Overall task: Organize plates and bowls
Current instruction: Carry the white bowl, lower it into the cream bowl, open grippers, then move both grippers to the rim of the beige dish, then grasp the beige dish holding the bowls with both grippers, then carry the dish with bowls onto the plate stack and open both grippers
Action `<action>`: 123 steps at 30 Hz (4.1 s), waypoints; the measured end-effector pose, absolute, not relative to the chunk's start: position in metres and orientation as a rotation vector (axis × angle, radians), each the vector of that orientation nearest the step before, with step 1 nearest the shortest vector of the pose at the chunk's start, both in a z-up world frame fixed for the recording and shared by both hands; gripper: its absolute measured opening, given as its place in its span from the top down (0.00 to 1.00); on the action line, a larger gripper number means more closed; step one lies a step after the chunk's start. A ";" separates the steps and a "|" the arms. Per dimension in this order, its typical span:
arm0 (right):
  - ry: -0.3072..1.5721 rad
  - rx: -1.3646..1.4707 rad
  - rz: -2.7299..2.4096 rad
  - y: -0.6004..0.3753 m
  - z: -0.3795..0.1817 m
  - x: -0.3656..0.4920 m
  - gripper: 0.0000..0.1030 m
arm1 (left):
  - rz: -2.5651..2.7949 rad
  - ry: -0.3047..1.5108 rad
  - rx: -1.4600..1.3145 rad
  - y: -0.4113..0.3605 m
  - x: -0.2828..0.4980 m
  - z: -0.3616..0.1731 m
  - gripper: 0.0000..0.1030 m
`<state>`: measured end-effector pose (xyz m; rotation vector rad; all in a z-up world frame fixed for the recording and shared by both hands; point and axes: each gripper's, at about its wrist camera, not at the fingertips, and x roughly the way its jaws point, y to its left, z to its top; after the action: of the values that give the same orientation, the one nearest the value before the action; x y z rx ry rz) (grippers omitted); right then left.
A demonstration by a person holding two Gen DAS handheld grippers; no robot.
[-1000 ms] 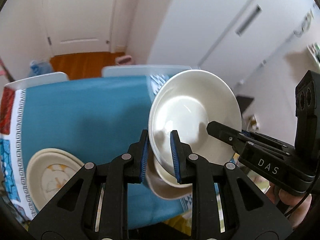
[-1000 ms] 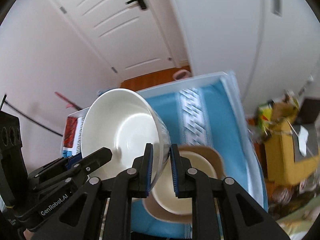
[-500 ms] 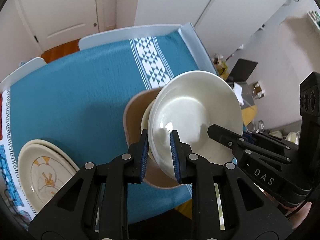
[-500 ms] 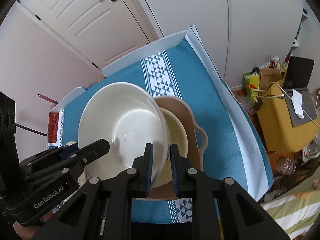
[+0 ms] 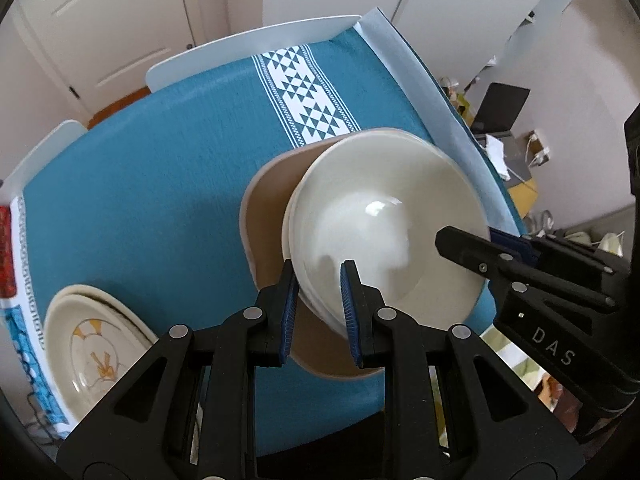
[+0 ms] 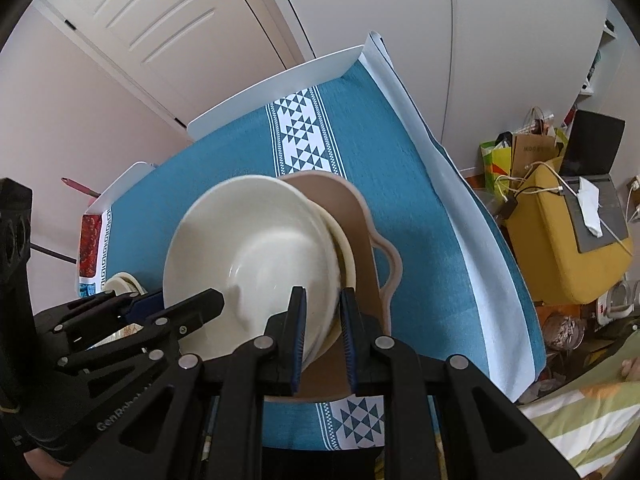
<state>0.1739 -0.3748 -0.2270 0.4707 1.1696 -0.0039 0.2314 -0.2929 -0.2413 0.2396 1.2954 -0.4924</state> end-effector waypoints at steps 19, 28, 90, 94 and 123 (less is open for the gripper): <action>1.167 0.470 -0.009 -0.375 -0.223 0.173 0.85 | -0.492 1.268 0.252 -0.287 0.232 -0.232 0.82; 1.008 0.437 0.032 -0.380 -0.167 0.162 0.84 | -0.466 1.057 0.194 -0.259 0.230 -0.161 0.39; 1.252 0.070 0.299 -0.373 -0.269 0.180 0.90 | -0.565 1.242 0.414 -0.284 0.217 -0.291 0.89; 1.221 0.039 0.307 -0.372 -0.249 0.187 0.90 | -0.542 1.202 0.407 -0.270 0.227 -0.271 0.89; 1.103 -0.040 0.436 -0.146 -0.169 0.209 0.90 | -0.321 1.175 0.285 -0.033 0.219 -0.202 0.89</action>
<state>0.2094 -0.1465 -0.1687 -0.0400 1.1027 0.4363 0.2191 -0.0331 -0.2017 0.2849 1.1753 -0.3207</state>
